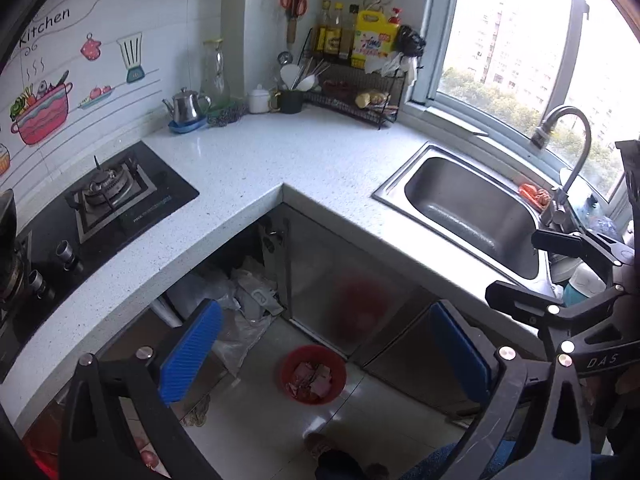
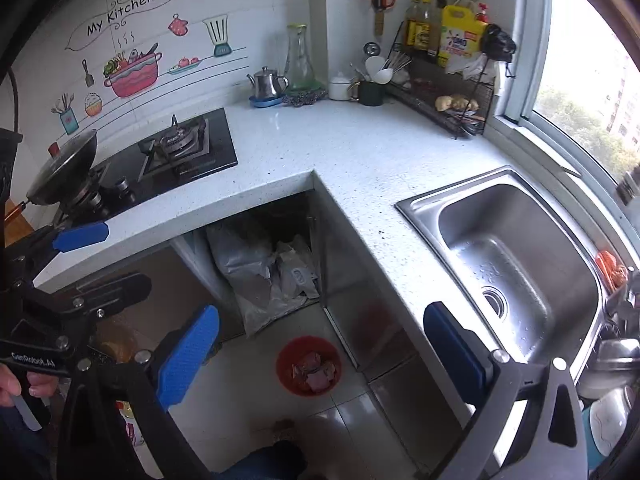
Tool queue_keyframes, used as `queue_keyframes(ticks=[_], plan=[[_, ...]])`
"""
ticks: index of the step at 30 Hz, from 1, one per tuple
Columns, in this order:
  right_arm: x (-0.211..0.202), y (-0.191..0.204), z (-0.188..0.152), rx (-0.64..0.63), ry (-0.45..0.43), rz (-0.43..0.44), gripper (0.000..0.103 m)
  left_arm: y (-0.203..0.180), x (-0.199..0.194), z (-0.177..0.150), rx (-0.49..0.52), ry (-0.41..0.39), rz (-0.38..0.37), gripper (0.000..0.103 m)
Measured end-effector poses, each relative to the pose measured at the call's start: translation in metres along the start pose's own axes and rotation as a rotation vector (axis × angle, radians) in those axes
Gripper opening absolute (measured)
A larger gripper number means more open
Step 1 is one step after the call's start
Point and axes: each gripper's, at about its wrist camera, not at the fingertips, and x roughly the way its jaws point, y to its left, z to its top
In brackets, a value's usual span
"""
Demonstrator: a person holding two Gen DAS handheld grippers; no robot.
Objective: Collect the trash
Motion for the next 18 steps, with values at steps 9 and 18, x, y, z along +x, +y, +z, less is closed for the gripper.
queue_keyframes(ticks=[9, 18], plan=[[-0.076, 0.008, -0.029, -0.013, -0.130, -0.045, 0.102, -0.045, -0.082, -0.028, -0.012, -0.101, 0.012, 0.103], [-0.115, 0.011, -0.067, 0.015, -0.175, -0.040, 0.102, -0.075, -0.128, -0.061, 0.027, -0.129, 0.068, 0.103]])
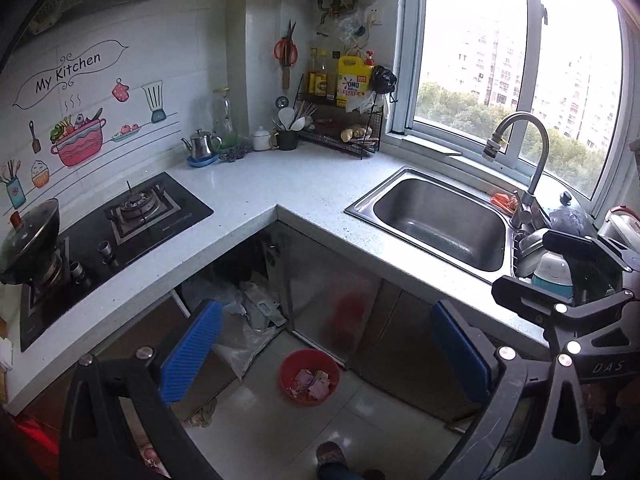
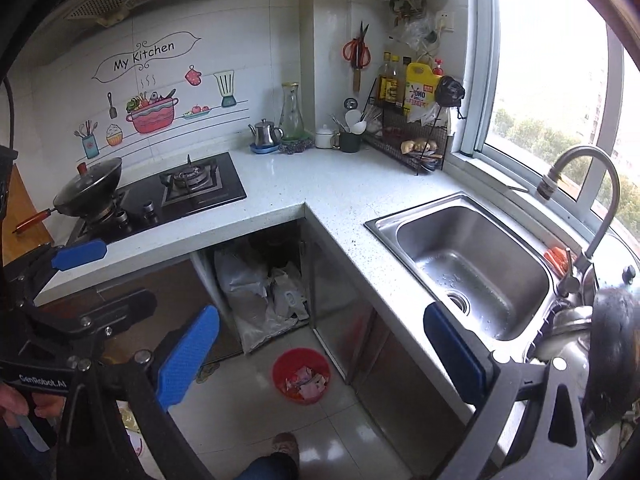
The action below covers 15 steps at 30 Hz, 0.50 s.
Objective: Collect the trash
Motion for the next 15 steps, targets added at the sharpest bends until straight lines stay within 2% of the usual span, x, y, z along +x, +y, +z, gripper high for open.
queue_keyframes(ticks=[4, 15], plan=[[-0.004, -0.002, -0.009, 0.020, 0.018, 0.003, 0.102, -0.010, -0.010, -0.008, 0.034, -0.003, 0.035, 0.103], [-0.018, -0.005, -0.020, 0.031, 0.003, -0.025, 0.102, -0.020, -0.011, -0.016, 0.027, 0.005, 0.006, 0.103]])
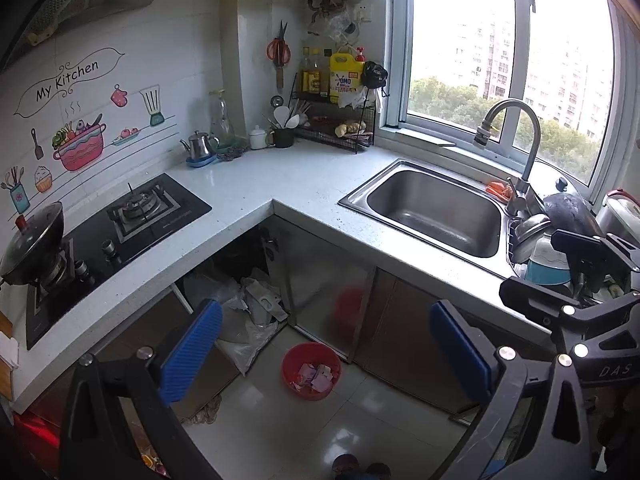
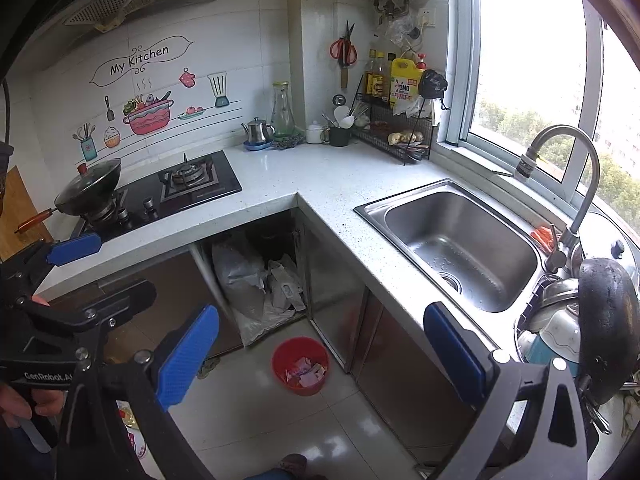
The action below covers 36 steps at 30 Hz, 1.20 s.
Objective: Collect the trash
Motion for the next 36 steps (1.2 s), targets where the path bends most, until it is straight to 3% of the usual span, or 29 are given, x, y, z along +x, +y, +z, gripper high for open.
queue_keyframes(ticks=[36], plan=[[-0.015, -0.003, -0.011, 0.017, -0.003, -0.019, 0.102, -0.016, -0.002, -0.005, 0.021, 0.027, -0.019, 0.103]])
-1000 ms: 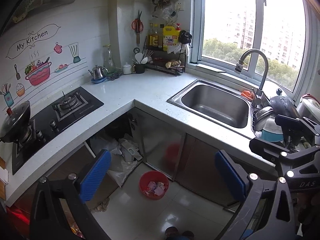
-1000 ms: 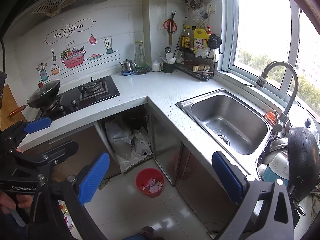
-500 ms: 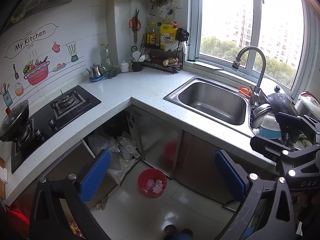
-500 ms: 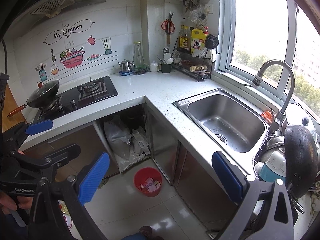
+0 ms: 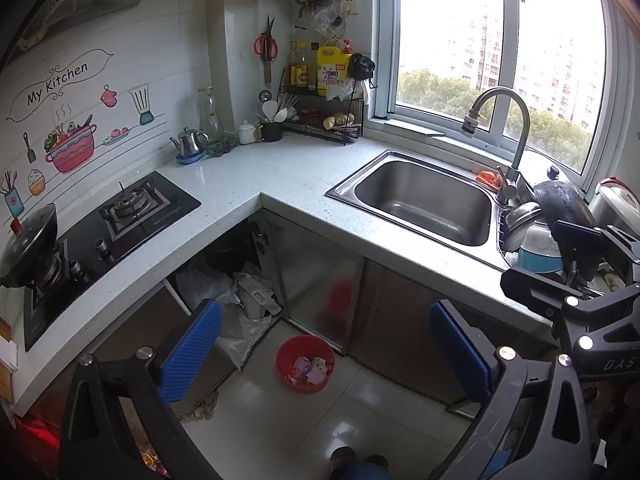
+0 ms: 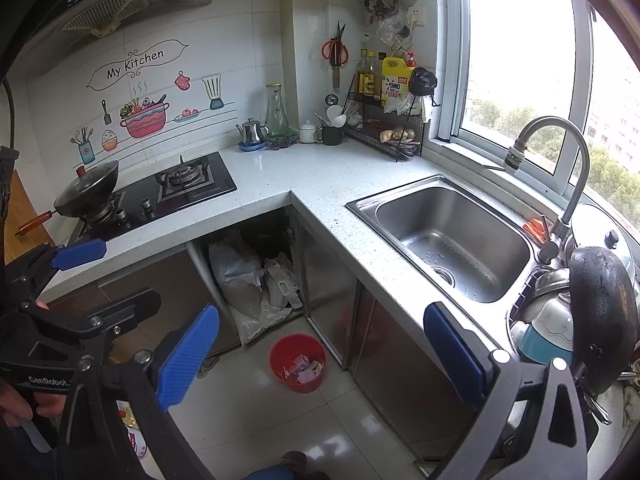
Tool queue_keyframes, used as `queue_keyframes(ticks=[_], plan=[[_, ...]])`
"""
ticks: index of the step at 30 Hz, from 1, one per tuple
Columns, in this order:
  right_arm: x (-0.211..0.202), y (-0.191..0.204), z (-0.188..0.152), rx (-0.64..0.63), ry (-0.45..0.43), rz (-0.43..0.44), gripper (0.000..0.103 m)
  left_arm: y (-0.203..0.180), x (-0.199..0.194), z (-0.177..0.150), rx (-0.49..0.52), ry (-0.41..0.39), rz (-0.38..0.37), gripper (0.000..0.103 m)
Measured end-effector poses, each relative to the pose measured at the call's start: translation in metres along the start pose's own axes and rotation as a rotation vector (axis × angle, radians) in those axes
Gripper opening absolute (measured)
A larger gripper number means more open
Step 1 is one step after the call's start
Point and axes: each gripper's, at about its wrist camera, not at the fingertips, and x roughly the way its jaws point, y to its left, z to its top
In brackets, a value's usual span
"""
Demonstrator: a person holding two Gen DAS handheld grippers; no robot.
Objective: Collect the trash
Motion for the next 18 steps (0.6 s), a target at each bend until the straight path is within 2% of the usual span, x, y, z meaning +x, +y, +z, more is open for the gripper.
queue_keyframes(ticks=[18], plan=[[0.0040, 0.0014, -0.0009, 0.015, 0.018, -0.011, 0.102, 0.0016, 0.0052, -0.0022, 0.012, 0.024, -0.026, 0.103]])
